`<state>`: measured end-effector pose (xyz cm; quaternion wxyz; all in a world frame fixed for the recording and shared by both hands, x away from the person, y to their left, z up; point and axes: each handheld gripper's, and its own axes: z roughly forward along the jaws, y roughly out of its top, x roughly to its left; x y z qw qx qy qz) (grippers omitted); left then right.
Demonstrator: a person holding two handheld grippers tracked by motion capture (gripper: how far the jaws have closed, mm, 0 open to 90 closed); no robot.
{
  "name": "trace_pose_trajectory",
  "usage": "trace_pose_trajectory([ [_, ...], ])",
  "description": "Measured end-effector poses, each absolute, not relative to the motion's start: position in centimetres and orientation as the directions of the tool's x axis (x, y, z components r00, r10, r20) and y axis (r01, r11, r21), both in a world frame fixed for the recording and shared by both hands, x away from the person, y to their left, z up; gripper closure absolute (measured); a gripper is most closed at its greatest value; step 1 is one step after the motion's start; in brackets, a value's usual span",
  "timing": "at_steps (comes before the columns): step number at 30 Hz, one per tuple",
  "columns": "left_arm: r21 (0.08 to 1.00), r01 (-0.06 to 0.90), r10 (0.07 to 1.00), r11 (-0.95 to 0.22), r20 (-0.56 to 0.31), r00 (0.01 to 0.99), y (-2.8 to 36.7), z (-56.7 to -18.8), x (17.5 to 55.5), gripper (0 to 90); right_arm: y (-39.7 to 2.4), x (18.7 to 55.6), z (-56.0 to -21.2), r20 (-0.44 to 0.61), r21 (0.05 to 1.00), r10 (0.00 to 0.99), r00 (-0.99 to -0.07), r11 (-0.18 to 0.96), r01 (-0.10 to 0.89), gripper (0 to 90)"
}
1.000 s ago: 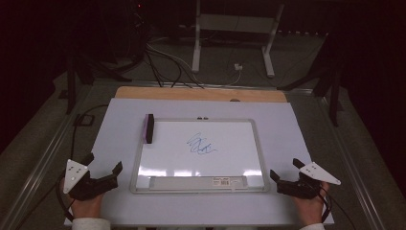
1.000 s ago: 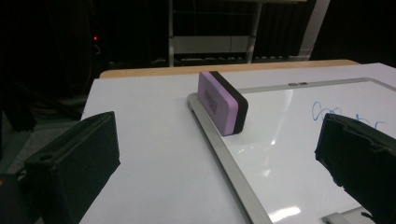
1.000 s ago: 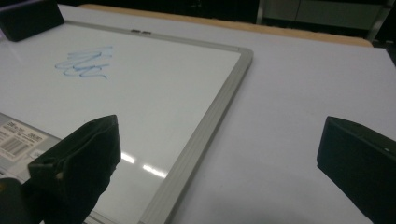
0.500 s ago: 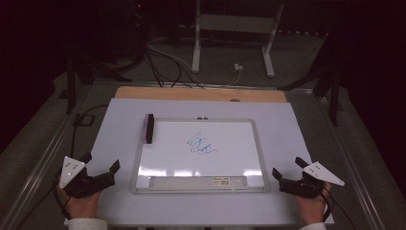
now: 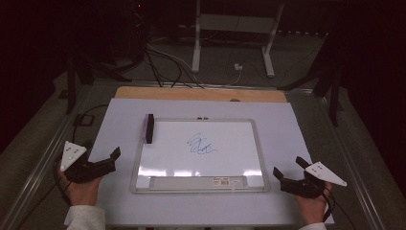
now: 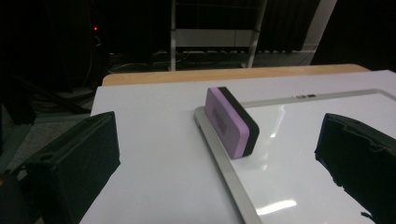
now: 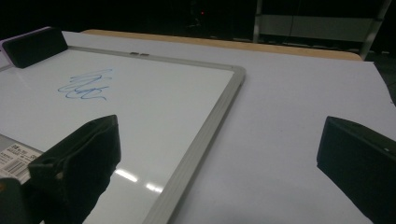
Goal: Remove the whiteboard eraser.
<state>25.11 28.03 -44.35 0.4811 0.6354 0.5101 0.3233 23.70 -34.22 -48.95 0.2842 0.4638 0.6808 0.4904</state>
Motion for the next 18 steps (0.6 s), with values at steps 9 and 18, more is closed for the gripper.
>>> trace_pose_trajectory([
  [9, 0.930, 0.368, 0.954, -0.003, -0.107, 0.280, 27.5, -44.0, 27.9, 0.6, -34.3, 23.8, -49.0, 0.080, 0.932, 0.912, -0.403, 0.075, 0.355, 0.0],
  [18, 0.919, 0.395, 0.951, -0.004, -0.118, 0.284, 27.0, -44.0, 30.3, 0.6, -34.4, 23.8, -49.0, 0.085, 0.931, 0.912, -0.400, 0.070, 0.359, 0.0],
])
